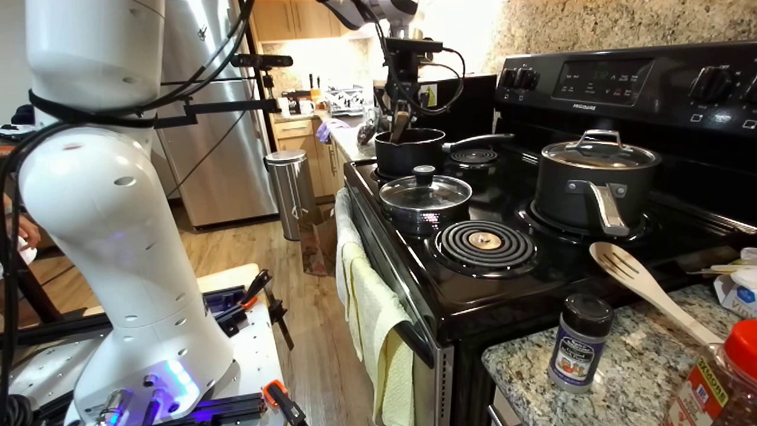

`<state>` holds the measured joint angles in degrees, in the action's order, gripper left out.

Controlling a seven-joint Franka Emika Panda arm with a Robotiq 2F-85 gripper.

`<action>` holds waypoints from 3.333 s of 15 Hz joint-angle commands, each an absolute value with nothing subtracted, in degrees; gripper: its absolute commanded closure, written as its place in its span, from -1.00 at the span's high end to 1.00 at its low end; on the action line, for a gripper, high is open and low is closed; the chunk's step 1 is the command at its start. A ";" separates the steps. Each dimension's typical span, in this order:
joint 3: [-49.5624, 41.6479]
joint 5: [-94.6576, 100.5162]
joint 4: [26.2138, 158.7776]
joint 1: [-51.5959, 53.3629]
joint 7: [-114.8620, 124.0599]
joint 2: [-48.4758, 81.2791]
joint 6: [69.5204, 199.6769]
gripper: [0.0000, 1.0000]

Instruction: Place the wooden spoon in the pot

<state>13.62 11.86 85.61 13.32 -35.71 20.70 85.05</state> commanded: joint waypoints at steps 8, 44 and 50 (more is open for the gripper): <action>14.50 10.40 88.12 13.21 -35.75 20.14 92.35 0.19; 4.87 9.01 101.96 6.80 -2.61 -1.56 114.93 1.00; 4.15 14.43 112.25 4.94 8.10 -10.10 114.35 1.00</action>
<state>3.40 11.81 105.50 5.90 3.81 -4.64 112.91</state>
